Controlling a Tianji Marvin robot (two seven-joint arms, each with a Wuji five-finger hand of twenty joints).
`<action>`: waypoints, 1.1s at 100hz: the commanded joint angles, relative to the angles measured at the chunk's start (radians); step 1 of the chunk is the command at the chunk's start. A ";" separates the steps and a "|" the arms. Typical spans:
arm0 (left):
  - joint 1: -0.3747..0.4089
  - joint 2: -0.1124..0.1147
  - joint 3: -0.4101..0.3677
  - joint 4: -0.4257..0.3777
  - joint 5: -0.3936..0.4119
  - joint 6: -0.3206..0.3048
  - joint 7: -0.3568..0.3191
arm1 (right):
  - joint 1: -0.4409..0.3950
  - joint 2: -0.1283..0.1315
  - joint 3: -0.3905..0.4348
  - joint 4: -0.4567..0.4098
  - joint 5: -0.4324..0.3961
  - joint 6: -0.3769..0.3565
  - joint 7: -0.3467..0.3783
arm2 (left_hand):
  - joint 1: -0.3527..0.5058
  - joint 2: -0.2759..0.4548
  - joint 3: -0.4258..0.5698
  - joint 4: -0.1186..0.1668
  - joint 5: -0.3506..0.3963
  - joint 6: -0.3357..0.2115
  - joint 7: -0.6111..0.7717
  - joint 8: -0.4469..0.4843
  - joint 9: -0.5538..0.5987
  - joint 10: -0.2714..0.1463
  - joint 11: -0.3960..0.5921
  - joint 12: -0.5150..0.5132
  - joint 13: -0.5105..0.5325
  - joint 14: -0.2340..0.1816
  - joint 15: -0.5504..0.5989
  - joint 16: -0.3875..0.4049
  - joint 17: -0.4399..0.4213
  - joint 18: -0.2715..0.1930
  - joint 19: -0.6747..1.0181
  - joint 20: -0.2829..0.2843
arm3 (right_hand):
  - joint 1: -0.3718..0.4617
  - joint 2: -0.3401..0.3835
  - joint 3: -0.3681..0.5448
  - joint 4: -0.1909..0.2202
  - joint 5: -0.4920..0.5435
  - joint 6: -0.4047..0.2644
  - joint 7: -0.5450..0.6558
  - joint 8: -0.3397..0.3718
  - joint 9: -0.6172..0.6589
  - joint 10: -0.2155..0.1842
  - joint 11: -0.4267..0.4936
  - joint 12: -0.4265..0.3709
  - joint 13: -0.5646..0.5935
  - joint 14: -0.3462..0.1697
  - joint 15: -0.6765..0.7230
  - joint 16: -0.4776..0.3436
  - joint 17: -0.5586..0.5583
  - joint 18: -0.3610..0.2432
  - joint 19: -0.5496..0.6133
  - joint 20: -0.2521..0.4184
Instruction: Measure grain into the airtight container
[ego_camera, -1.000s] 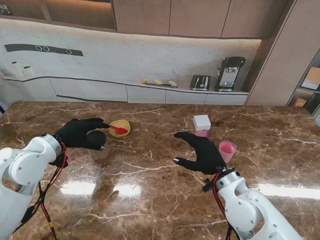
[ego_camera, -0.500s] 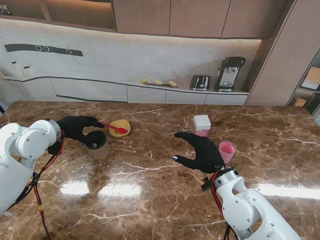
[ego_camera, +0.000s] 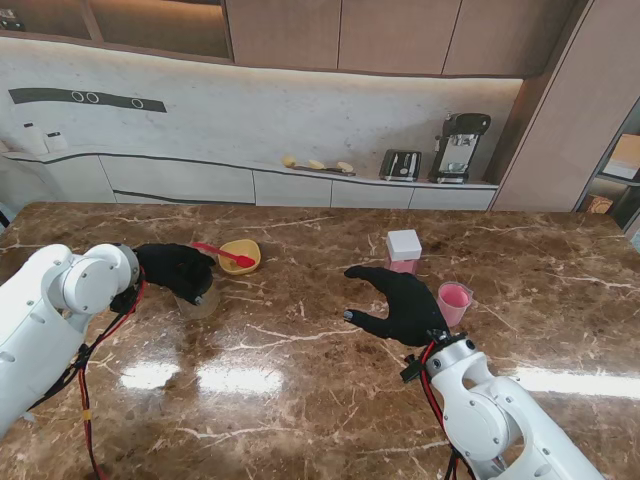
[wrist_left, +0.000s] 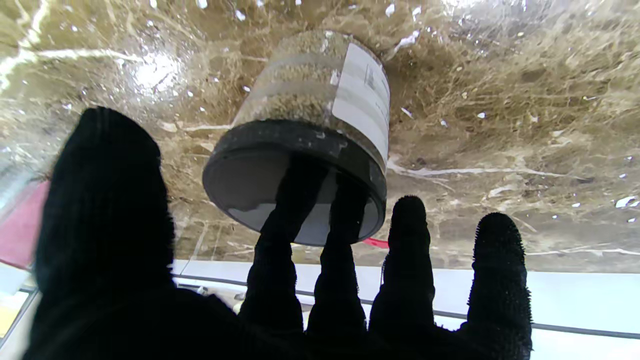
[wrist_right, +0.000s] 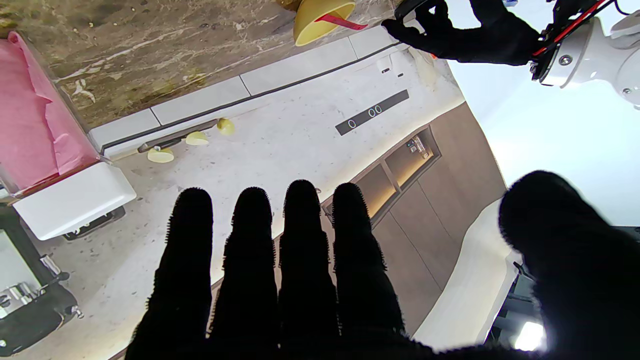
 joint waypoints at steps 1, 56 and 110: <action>-0.006 0.000 0.009 0.007 0.003 0.002 -0.017 | -0.010 -0.001 -0.001 -0.004 0.005 0.008 0.014 | 0.044 0.013 -0.023 0.003 0.013 0.004 0.056 0.040 0.017 0.001 0.012 0.033 0.041 0.032 0.048 0.059 0.013 0.018 0.057 0.053 | 0.000 0.005 0.019 0.025 0.014 -0.023 0.007 -0.003 0.008 -0.023 0.003 0.014 0.013 -0.039 0.001 0.009 -0.003 -0.002 0.022 0.030; -0.007 -0.003 0.054 0.019 0.017 0.015 0.007 | -0.024 -0.003 -0.001 -0.012 -0.003 0.019 -0.003 | 0.000 -0.139 0.642 -0.056 -0.049 0.059 0.348 0.323 0.065 0.017 0.161 0.209 0.193 0.019 0.238 0.305 0.301 -0.172 0.322 0.014 | 0.008 0.004 0.041 0.021 0.026 -0.027 0.016 -0.003 0.026 -0.023 0.005 0.026 0.024 -0.043 0.003 0.012 0.011 -0.018 0.033 0.042; 0.084 -0.030 0.027 -0.006 -0.078 0.032 0.145 | -0.021 -0.005 -0.012 -0.012 -0.009 0.036 -0.016 | 0.347 -0.146 0.708 -0.108 0.248 -0.030 0.821 0.645 0.506 0.025 0.240 0.782 0.381 0.070 0.389 0.544 0.528 -0.214 0.483 -0.081 | 0.012 0.005 0.052 0.019 0.032 -0.029 0.023 -0.002 0.035 -0.023 0.007 0.032 0.027 -0.044 0.005 0.012 -0.009 -0.028 0.013 0.035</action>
